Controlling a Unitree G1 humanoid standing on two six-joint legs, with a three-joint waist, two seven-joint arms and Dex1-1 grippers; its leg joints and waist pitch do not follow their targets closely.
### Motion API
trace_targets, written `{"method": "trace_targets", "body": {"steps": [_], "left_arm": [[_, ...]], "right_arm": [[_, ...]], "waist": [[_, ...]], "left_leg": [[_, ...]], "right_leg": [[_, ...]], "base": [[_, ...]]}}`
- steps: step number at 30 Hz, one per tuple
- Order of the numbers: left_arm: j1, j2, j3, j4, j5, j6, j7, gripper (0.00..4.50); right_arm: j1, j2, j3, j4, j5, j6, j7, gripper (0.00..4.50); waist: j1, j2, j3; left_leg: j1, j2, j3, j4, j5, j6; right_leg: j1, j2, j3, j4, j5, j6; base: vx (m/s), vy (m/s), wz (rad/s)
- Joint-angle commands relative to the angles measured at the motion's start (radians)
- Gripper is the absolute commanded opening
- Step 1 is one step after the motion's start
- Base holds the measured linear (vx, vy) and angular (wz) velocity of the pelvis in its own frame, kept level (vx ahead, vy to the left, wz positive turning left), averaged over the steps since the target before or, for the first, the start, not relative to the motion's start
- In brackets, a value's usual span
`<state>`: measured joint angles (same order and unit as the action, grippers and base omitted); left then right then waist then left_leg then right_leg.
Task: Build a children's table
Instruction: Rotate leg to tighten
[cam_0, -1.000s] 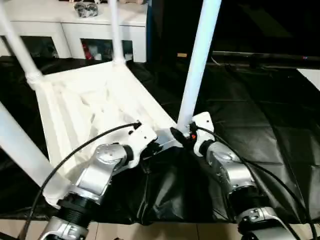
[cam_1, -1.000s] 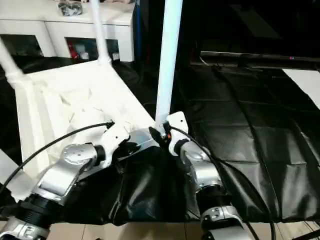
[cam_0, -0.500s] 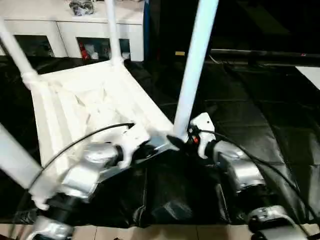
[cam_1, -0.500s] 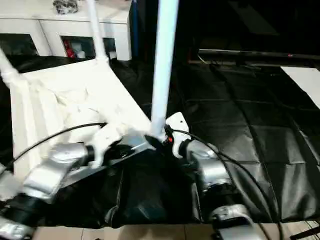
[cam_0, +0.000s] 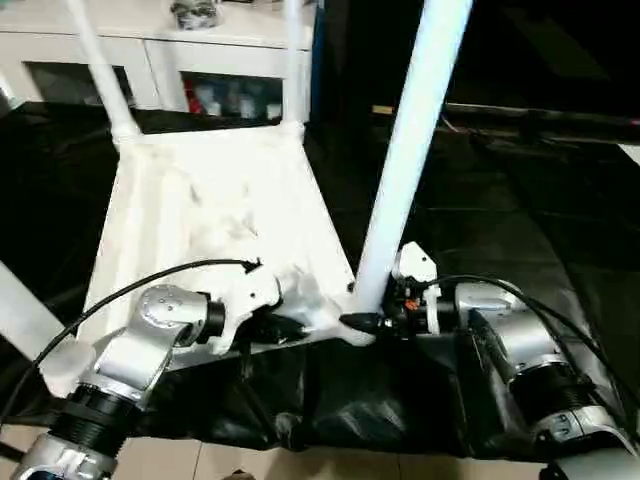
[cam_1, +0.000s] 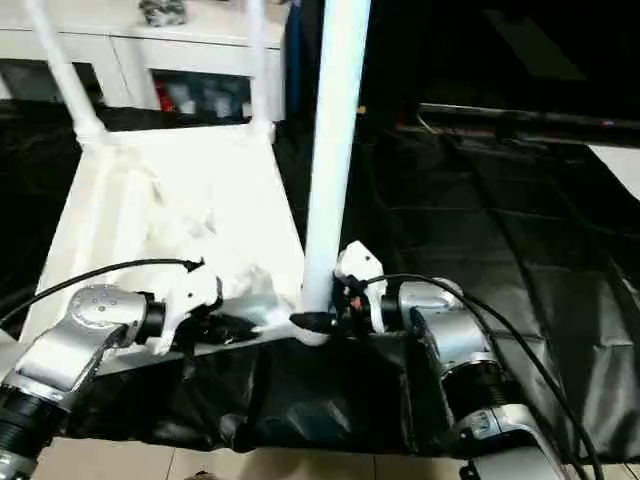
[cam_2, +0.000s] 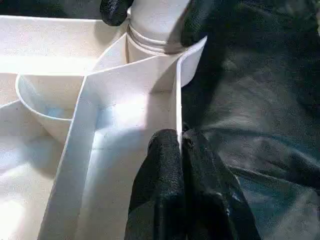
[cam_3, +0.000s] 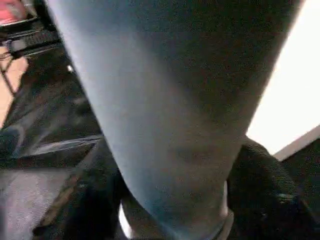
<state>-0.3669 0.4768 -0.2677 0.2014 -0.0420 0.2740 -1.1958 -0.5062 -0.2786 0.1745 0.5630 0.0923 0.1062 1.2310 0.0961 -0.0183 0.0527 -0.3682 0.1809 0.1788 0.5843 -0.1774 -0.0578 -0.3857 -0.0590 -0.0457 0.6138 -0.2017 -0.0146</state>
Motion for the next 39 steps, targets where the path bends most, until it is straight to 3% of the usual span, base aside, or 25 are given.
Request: {"method": "trace_targets", "body": {"steps": [1,8,11,12,13,15,17,18,19,20,27,28,29,30,31,32,33,35,37,39], "left_arm": [[-0.031,-0.016,-0.031,-0.007,-0.003,-0.026,-0.008,0.0],[-0.036,-0.046,-0.01,0.018,0.032,-0.033,0.101,0.0],[-0.04,-0.093,0.006,0.022,0.06,-0.008,0.215,0.0],[-0.041,-0.108,0.01,0.024,0.069,-0.001,0.251,0.0],[-0.04,-0.151,0.006,0.015,0.09,0.025,0.325,0.0],[-0.043,-0.189,0.003,0.009,0.102,0.053,0.382,0.0],[-0.054,-0.228,0.002,0.012,0.112,0.078,0.43,0.0],[-0.066,-0.256,0.0,0.018,0.122,0.091,0.461,0.0],[-0.073,-0.266,-0.003,0.022,0.13,0.095,0.475,0.0],[-0.076,-0.271,-0.003,0.024,0.133,0.096,0.48,0.0],[-0.096,-0.306,-0.019,0.031,0.143,0.096,0.479,0.0],[-0.093,-0.297,-0.023,0.026,0.145,0.093,0.465,0.0],[-0.093,-0.296,-0.023,0.026,0.145,0.093,0.464,0.0],[-0.09,-0.284,-0.019,0.025,0.144,0.091,0.454,0.0],[-0.087,-0.276,-0.016,0.024,0.141,0.089,0.446,0.0],[-0.086,-0.272,-0.016,0.024,0.14,0.089,0.441,0.0],[-0.084,-0.266,-0.016,0.023,0.14,0.086,0.435,0.0],[-0.075,-0.244,-0.012,0.024,0.141,0.079,0.415,0.0],[-0.072,-0.23,-0.007,0.024,0.14,0.076,0.404,0.0],[-0.07,-0.216,-0.006,0.023,0.141,0.072,0.394,0.0]], "right_arm": [[-0.004,0.023,0.056,-0.024,0.018,-0.003,0.053,2.49],[0.045,0.04,0.081,-0.063,0.015,0.01,0.047,2.42],[0.063,0.079,0.061,-0.057,0.009,0.009,-0.038,2.42],[0.067,0.094,0.053,-0.051,0.005,0.007,-0.073,2.42],[0.066,0.155,0.018,-0.009,-0.015,0.004,-0.224,2.42],[0.063,0.208,-0.007,0.023,-0.029,0.009,-0.346,2.42],[0.055,0.256,-0.026,0.051,-0.036,0.015,-0.44,2.42],[0.047,0.292,-0.035,0.068,-0.042,0.019,-0.507,2.42],[0.041,0.31,-0.037,0.075,-0.045,0.019,-0.533,2.42],[0.038,0.317,-0.037,0.078,-0.046,0.02,-0.546,2.42],[0.002,0.398,-0.046,0.107,-0.062,0.005,-0.636,2.42],[-0.006,0.4,-0.064,0.11,-0.036,0.017,-0.622,2.77],[-0.006,0.398,-0.065,0.11,-0.035,0.018,-0.62,2.77],[-0.009,0.381,-0.069,0.107,-0.029,0.023,-0.602,2.77],[-0.01,0.365,-0.067,0.104,-0.032,0.022,-0.589,3.17],[-0.01,0.356,-0.063,0.102,-0.035,0.02,-0.581,3.18],[-0.008,0.34,-0.056,0.096,-0.039,0.02,-0.563,3.23],[0.009,0.253,-0.018,0.047,-0.053,0.01,-0.459,3.51],[0.014,0.186,-0.019,0.019,-0.051,-0.001,-0.393,3.63],[0.011,0.116,-0.041,0.002,-0.041,-0.01,-0.338,3.63]], "waist": [[-0.002,-0.001,-0.057],[0.001,-0.002,-0.057],[0.007,-0.005,-0.054],[0.008,-0.005,-0.048],[0.007,-0.008,-0.048],[-0.002,-0.008,-0.045],[-0.014,-0.008,-0.045],[-0.017,-0.01,-0.044],[-0.019,-0.001,-0.043],[-0.022,-0.004,-0.045],[-0.03,-0.005,-0.047],[-0.03,-0.006,-0.047],[-0.03,-0.005,-0.047],[-0.031,-0.003,-0.048],[-0.031,-0.003,-0.048],[-0.031,-0.003,-0.049],[-0.032,0.004,-0.049],[-0.032,0.005,-0.051],[-0.027,-0.001,-0.055],[-0.026,-0.001,-0.055]], "left_leg": [[0.016,0.057,-0.016,-0.072,-0.204,0.039],[0.017,0.057,-0.015,-0.071,-0.195,0.04],[0.024,0.058,-0.014,-0.072,-0.226,0.032],[0.028,0.058,-0.015,-0.076,-0.269,0.017],[0.027,0.058,-0.018,-0.079,-0.278,0.004],[0.022,0.055,-0.025,-0.085,-0.306,-0.017],[0.026,0.054,-0.031,-0.086,-0.354,-0.03],[0.025,0.054,-0.031,-0.087,-0.359,-0.03],[0.024,0.052,-0.035,-0.089,-0.372,-0.034],[0.024,0.052,-0.034,-0.089,-0.38,-0.036],[0.023,0.049,-0.033,-0.087,-0.382,-0.019],[0.022,0.05,-0.031,-0.087,-0.371,-0.015],[0.022,0.05,-0.031,-0.088,-0.367,-0.014],[0.021,0.05,-0.031,-0.088,-0.361,-0.013],[0.021,0.051,-0.029,-0.089,-0.352,-0.013],[0.021,0.051,-0.029,-0.088,-0.351,-0.012],[0.02,0.051,-0.029,-0.088,-0.349,-0.014],[0.019,0.052,-0.028,-0.088,-0.338,-0.01],[0.022,0.052,-0.02,-0.081,-0.297,0.01],[0.015,0.052,-0.02,-0.08,-0.279,0.021]], "right_leg": [[0.033,-0.087,0.047,-0.071,-0.197,-0.222],[0.033,-0.086,0.047,-0.071,-0.188,-0.22],[0.028,-0.088,0.049,-0.078,-0.242,-0.209],[0.021,-0.09,0.051,-0.089,-0.325,-0.195],[0.022,-0.093,0.051,-0.09,-0.37,-0.181],[0.023,-0.094,0.046,-0.096,-0.443,-0.153],[0.018,-0.097,0.045,-0.106,-0.515,-0.124],[0.017,-0.096,0.045,-0.107,-0.52,-0.119],[0.017,-0.096,0.044,-0.109,-0.531,-0.111],[0.016,-0.095,0.044,-0.111,-0.534,-0.106],[0.012,-0.093,0.048,-0.112,-0.489,-0.112],[0.012,-0.092,0.049,-0.109,-0.469,-0.118],[0.012,-0.092,0.049,-0.108,-0.46,-0.121],[0.014,-0.091,0.049,-0.107,-0.448,-0.125],[0.015,-0.09,0.049,-0.104,-0.418,-0.134],[0.015,-0.09,0.049,-0.104,-0.41,-0.137],[0.016,-0.089,0.05,-0.102,-0.399,-0.14],[0.021,-0.087,0.049,-0.099,-0.356,-0.149],[0.022,-0.083,0.052,-0.091,-0.258,-0.177],[0.029,-0.085,0.051,-0.088,-0.237,-0.183]], "base": [[0.0,0.0,0.0],[0.0,0.0,0.0],[0.0,0.0,0.0],[0.0,0.0,0.0],[0.0,0.0,0.0],[0.0,0.0,0.0],[0.0,0.0,0.0],[0.0,0.0,0.0],[0.0,0.0,0.0],[0.0,0.0,0.0],[0.0,0.0,0.0],[0.0,0.0,0.0],[0.0,0.0,0.0],[0.0,0.0,0.0],[0.0,0.0,0.0],[0.0,0.0,0.0],[0.0,0.0,0.0],[0.0,0.0,0.0],[0.0,0.0,0.0],[0.0,0.0,0.0]]}}
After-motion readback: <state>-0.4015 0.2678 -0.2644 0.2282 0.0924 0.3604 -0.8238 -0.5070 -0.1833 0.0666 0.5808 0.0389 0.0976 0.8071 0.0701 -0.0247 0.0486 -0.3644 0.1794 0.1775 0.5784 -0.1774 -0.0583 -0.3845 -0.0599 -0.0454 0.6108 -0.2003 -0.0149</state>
